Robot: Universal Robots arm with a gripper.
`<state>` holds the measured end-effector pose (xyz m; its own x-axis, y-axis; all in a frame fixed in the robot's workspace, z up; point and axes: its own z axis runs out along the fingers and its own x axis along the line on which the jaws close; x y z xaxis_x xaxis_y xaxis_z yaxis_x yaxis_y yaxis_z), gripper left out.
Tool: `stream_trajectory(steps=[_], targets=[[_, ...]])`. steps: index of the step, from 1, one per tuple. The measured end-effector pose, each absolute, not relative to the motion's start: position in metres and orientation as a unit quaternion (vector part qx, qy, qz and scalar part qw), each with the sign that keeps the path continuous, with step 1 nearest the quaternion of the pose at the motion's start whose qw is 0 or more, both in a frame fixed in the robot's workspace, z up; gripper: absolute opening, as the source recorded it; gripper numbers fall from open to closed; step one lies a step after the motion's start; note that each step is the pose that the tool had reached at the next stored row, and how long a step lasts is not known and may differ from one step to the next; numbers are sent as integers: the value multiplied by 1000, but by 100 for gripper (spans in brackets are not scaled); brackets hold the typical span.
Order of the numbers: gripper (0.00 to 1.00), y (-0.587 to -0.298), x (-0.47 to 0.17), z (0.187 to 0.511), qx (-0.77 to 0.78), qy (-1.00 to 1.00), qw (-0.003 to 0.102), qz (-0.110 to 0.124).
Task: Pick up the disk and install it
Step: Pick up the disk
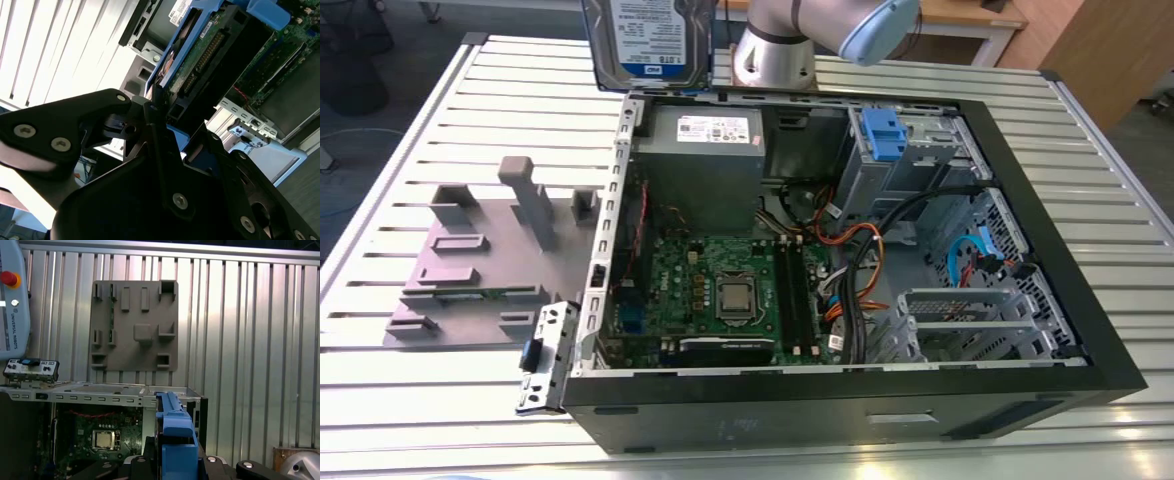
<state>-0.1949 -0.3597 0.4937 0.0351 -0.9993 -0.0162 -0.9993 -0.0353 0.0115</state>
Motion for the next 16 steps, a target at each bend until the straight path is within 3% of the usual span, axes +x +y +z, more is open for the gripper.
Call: stream_trajectory(steps=[16], targets=[[36, -360, -191, 494, -719, 695, 1, 10]])
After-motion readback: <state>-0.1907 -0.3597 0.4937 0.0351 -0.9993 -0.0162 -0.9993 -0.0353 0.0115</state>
